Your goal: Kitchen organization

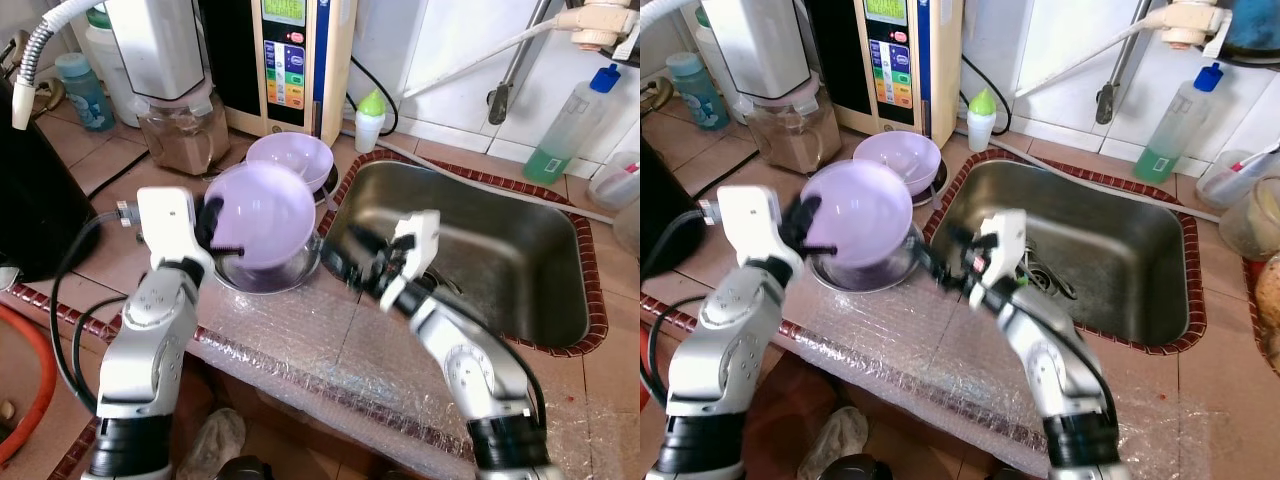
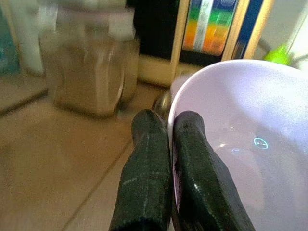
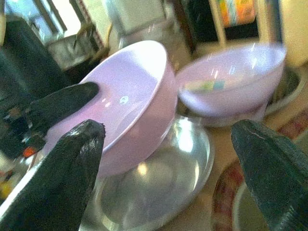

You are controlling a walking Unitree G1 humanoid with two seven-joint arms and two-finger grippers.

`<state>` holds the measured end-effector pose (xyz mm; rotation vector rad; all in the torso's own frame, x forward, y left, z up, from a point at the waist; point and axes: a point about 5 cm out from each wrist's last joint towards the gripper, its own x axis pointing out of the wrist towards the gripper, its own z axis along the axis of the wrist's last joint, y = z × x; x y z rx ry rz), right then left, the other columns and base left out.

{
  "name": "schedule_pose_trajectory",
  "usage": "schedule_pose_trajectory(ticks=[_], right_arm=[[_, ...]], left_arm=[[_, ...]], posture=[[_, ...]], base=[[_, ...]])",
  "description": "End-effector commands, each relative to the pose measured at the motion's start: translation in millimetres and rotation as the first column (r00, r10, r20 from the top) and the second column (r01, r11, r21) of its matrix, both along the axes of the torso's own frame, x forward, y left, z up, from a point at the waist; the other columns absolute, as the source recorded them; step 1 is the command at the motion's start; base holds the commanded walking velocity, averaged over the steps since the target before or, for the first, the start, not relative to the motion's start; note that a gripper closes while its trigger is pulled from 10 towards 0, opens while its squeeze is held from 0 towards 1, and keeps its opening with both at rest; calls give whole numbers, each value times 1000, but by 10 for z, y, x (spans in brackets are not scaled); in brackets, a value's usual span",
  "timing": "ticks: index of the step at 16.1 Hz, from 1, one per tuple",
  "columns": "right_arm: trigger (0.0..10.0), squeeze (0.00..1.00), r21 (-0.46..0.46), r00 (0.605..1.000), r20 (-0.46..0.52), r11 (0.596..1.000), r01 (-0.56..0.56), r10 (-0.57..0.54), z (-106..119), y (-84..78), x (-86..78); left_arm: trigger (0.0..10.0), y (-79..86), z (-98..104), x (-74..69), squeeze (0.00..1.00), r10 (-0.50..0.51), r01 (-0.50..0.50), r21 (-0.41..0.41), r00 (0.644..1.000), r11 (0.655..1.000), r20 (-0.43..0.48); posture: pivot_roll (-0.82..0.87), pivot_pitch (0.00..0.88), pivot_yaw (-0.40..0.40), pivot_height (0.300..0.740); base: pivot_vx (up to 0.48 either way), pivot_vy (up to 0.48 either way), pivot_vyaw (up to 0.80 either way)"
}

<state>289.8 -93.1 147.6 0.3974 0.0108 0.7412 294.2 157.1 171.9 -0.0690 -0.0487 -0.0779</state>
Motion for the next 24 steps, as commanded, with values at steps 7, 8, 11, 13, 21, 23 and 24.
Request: schedule_pose_trajectory(ticks=[7, 8, 11, 13, 21, 23, 24], right_arm=[[10000, 0, 45, 998, 16, 997, 61, -62, 137, 101, 126], [10000, 0, 41, 998, 15, 997, 58, -59, 139, 129, 134], [0, 0, -27, 998, -25, 998, 62, -63, 76, 320, 216], [0, 0, -66, 982, -110, 987, 149, -156, -11, 305, 320], [0, 0, -44, 890, -276, 930, 366, -363, -9, 135, 557], [0, 0, -17, 884, -307, 931, 364, -352, -37, 118, 568], [0, 0, -32, 874, -324, 927, 374, -363, -85, 89, 574]], left_arm=[[0, -179, 91, 41, 0, -88, 77, 116, 991, 990, 96], [0, -195, 92, 46, 0, -94, 82, 117, 991, 990, 99], [0, -231, 139, 71, 0, -108, 93, 124, 986, 988, 127], [0, -268, 200, 70, 0, -129, 109, 125, 977, 986, 168], [0, -416, 252, 55, 0, -239, 159, 273, 925, 949, 294], [0, -424, 265, 61, 0, -249, 161, 285, 918, 945, 308], [0, -421, 263, 67, 0, -249, 160, 284, 917, 945, 312]], posture=[[42, 0, -12, 740], [42, 0, -12, 740], [49, 0, -2, 740], [49, 0, -1, 740], [92, 0, 3, 740], [102, 0, 2, 740], [104, 0, 4, 740]], base=[[0, 0, 0], [0, 0, 0], [0, 0, 0], [0, 0, 0], [0, 0, 0], [0, 0, 0], [0, 0, 0]])
